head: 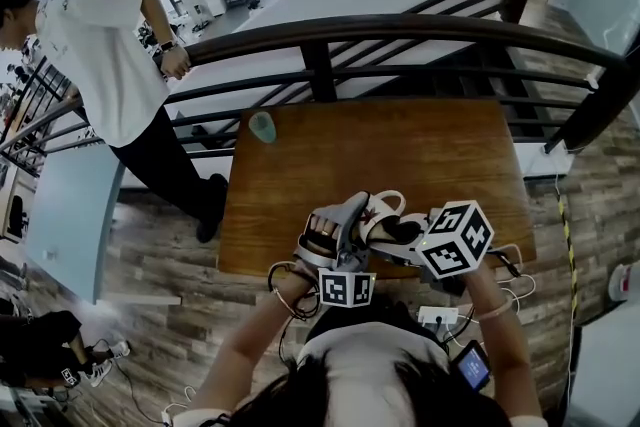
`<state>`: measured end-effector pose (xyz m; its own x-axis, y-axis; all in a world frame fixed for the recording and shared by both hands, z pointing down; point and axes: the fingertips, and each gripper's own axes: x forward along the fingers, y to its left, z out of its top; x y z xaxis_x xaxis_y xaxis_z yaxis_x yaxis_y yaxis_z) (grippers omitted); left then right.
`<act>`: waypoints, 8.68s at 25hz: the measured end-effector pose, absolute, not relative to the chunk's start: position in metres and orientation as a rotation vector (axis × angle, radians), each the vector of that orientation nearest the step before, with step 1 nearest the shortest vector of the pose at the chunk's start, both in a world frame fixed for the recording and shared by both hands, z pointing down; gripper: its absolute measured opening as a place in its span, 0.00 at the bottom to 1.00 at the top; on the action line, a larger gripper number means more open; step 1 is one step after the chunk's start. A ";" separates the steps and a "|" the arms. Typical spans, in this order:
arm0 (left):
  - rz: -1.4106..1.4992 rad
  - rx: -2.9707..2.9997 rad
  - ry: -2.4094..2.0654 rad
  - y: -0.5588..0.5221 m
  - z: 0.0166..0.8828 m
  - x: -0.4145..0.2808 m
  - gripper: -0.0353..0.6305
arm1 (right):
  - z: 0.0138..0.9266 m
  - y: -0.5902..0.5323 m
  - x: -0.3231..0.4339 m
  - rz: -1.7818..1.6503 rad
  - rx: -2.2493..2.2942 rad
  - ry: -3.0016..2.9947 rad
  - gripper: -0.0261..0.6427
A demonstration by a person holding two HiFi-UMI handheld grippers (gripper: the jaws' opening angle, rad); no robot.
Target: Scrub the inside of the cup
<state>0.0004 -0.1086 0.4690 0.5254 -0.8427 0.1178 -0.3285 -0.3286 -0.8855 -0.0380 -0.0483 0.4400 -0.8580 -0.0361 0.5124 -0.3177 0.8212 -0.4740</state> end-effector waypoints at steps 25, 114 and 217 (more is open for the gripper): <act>-0.890 -1.835 0.793 -0.106 0.497 0.014 0.64 | 0.491 -0.033 -0.021 -0.109 0.134 -1.934 0.14; -0.666 -1.859 1.037 -0.129 0.450 0.024 0.64 | 0.399 -0.087 0.006 2.251 0.063 -2.831 0.14; -0.692 -2.395 1.520 -0.157 0.494 -0.013 0.64 | 0.427 -0.108 0.019 0.184 0.932 -2.518 0.14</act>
<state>-0.0130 -0.1571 0.4939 0.3536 -0.8958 0.2693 -0.7913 -0.4400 -0.4245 0.0188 -0.1079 0.4272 -0.6721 -0.5861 0.4525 -0.6458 0.7630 0.0291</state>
